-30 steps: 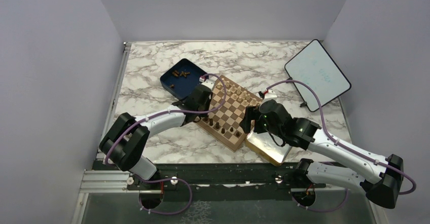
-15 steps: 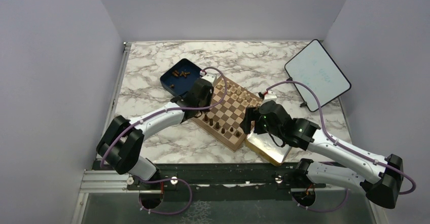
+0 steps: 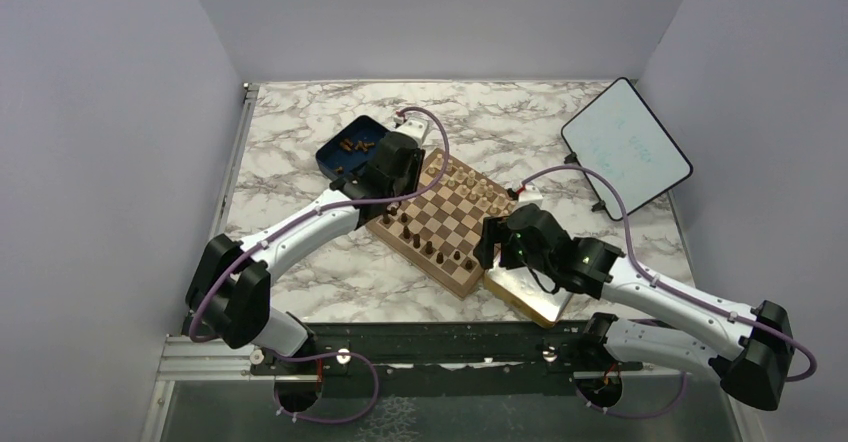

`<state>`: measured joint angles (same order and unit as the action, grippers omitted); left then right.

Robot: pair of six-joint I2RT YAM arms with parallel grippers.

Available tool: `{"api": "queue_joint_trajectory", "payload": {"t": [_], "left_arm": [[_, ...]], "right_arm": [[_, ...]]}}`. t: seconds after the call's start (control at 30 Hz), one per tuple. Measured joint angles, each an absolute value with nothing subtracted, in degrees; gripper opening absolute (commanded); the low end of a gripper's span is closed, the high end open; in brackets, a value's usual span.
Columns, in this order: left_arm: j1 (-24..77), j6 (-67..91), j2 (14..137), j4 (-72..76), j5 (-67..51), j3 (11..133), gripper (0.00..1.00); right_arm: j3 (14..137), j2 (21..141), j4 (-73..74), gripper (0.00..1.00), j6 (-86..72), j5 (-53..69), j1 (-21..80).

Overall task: Set up the chess pieces on the board
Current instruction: Place the chess piece on the chessboard.

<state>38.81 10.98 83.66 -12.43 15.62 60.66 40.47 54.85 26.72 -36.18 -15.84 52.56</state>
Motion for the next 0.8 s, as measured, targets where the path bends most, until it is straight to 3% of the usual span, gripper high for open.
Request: {"api": "queue_joint_trajectory", "payload": {"t": [0.47,0.8], "left_arm": [[20.2,10.3,85.5,-13.1,6.9,66.5,0.36],[15.4,7.9,96.7,-13.0,4.8,76.2,0.33]], "right_arm": [[40.2,55.5,26.1,0.79,-35.9,-15.9,52.6],[42.2,55.6,26.4,0.79,-35.0,-16.3,52.6]]}}
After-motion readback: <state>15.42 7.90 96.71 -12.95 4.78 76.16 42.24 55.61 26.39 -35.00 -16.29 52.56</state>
